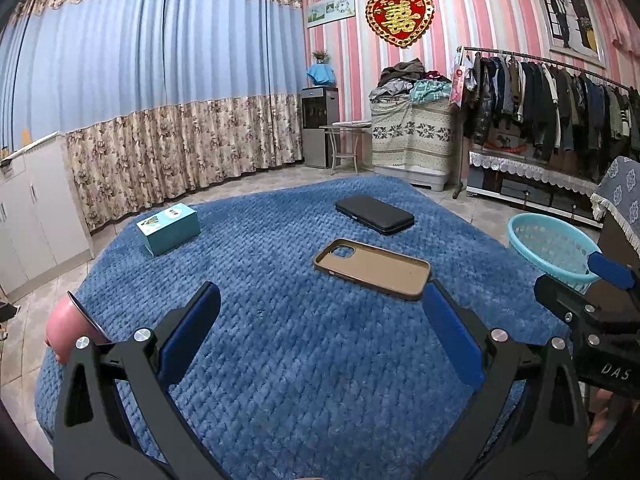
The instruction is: Collect trash
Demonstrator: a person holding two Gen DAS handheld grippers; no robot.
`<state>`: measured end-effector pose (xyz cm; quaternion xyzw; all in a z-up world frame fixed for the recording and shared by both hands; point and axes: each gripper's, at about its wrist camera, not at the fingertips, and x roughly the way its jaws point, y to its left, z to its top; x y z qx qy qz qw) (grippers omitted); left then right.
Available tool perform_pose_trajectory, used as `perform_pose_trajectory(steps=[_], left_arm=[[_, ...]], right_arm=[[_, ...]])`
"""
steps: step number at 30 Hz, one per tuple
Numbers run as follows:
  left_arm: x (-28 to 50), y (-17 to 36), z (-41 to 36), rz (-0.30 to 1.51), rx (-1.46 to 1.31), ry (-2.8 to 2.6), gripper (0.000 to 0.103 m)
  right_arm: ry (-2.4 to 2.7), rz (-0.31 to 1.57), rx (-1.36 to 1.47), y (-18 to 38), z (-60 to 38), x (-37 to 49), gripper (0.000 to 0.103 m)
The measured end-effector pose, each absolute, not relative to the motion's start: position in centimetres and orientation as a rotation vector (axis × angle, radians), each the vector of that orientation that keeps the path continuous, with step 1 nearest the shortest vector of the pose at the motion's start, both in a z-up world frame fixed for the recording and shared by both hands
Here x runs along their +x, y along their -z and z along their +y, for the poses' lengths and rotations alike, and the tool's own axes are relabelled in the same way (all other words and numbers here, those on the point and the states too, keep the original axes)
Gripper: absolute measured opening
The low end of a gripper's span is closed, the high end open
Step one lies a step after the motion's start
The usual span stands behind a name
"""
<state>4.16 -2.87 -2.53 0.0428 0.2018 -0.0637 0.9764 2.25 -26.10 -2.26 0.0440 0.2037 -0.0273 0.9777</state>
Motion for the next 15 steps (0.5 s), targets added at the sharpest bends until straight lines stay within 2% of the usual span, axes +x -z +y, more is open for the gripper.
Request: perform_pose_trajectory(steps=[15], left_arm=[[4.3,2.7,-2.2,0.42,0.051,0.139,0.098]], right_arm=[[0.069,0.405,0.041,2.3,-24.9,2.1,0.098]])
